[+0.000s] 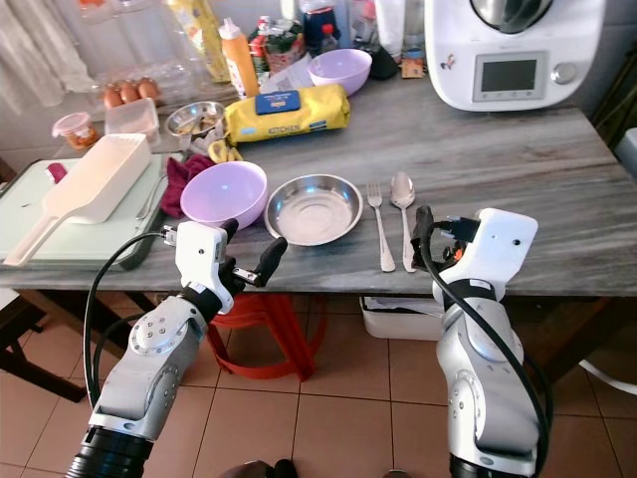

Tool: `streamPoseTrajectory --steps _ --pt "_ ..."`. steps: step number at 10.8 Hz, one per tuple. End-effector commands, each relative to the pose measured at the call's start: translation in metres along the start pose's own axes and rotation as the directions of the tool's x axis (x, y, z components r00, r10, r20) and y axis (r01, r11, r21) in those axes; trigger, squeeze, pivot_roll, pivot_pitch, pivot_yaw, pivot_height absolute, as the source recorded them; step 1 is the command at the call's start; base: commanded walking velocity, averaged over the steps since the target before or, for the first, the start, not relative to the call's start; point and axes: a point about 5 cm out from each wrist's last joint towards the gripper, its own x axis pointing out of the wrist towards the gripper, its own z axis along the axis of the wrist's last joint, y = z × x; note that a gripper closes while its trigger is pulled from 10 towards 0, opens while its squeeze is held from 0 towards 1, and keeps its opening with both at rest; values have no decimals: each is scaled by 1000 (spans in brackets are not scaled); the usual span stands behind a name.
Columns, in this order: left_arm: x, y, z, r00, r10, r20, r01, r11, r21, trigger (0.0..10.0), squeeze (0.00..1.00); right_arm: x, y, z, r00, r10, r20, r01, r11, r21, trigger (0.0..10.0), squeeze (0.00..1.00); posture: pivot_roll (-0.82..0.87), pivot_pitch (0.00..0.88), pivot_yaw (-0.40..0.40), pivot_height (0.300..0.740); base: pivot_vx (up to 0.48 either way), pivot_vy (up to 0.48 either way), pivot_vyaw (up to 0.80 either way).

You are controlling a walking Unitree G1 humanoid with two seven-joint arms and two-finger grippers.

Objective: Setting the table

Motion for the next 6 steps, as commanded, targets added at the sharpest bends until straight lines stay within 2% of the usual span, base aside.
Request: streamPoseTrajectory --steps 1,3,6 --pt "-1 4 -2 1000 10 -11 -10 1000 21 10000 0 1 6 -2 1000 18 -6 -18 1000 0 10000 0 -116 74 156 740 0 0 0" --pt "0 2 -2 1000 3 -10 -3 1000 19 10000 0 2 5 -2 1000 20 -7 -20 1000 -3 10000 0 -116 75 154 740 0 0 0" --pt "0 1 -1 1000 -4 -13 4 1000 23 10000 0 0 6 -6 1000 16 -17 -16 1000 -2 10000 0 -114 86 163 740 -261 0 0"
